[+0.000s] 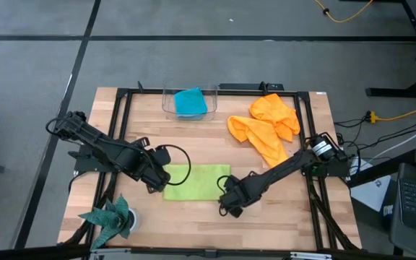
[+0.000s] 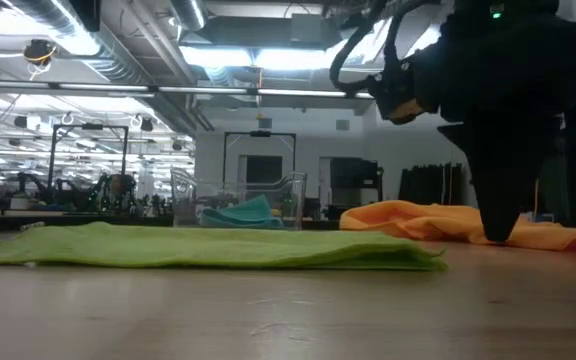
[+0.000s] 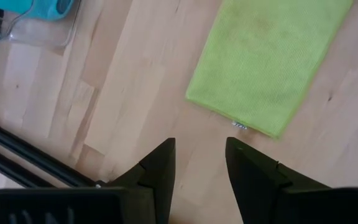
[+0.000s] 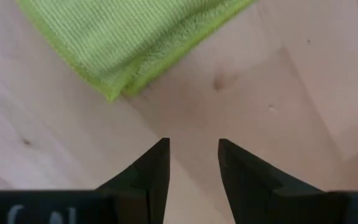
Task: Fold microfiber towels
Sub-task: Fold the green microfiber towel
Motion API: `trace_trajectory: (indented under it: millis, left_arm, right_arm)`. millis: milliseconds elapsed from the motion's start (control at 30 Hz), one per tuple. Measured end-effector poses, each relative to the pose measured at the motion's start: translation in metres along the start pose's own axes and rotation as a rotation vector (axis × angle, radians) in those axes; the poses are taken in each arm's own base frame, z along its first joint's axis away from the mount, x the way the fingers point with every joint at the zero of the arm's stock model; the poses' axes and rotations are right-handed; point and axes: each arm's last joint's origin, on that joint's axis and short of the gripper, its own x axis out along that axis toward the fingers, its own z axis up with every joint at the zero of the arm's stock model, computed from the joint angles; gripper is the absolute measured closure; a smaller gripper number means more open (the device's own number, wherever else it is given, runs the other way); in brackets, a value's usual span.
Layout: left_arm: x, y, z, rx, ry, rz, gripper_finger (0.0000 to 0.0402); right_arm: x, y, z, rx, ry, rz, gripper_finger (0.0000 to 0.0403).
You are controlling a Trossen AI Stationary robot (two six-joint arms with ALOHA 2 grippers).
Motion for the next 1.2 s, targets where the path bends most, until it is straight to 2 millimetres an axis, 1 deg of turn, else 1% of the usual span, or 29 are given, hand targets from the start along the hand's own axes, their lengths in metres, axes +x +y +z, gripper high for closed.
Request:
trace_trajectory:
  millis: [100,200,367,500,600,700,867,1000,1067,1200]
  left_arm:
    - [0.000,0.000,0.000,-0.019,0.000,-0.001,0.0268]
    - [-0.005,0.002,0.000,-0.027,-0.008,-0.019,0.0268]
    - [-0.037,0.023,-0.009,-0.050,-0.106,-0.117,0.0268]
    - [-0.054,0.046,-0.024,-0.061,-0.216,-0.143,0.0268]
    - [-0.056,0.062,-0.038,-0.098,-0.296,-0.168,0.0268]
    - [-0.048,0.070,-0.047,-0.100,-0.368,-0.191,0.0268]
    - [-0.035,0.079,-0.057,-0.095,-0.386,-0.161,0.0268]
    - [-0.027,0.077,-0.059,-0.081,-0.369,-0.138,0.0268]
    - [-0.024,0.077,-0.060,-0.078,-0.365,-0.131,0.0268]
    - [-0.020,0.073,-0.059,-0.068,-0.354,-0.115,0.0268]
  right_arm:
    - [-0.012,0.006,0.004,0.009,-0.003,0.039,0.0264]
    - [-0.037,0.013,0.012,-0.050,-0.026,0.070,0.0264]
    - [-0.081,0.025,0.024,-0.224,-0.152,0.128,0.0264]
    - [-0.110,0.031,0.032,-0.229,-0.271,0.172,0.0264]
    - [-0.129,0.032,0.038,-0.227,-0.405,0.150,0.0264]
    - [-0.145,0.032,0.043,-0.239,-0.520,0.126,0.0264]
    - [-0.161,0.036,0.048,-0.217,-0.638,0.158,0.0264]
    - [-0.164,0.038,0.051,-0.213,-0.678,0.172,0.0264]
    - [-0.164,0.037,0.055,-0.208,-0.664,0.191,0.0264]
    - [-0.162,0.032,0.065,-0.182,-0.581,0.261,0.0264]
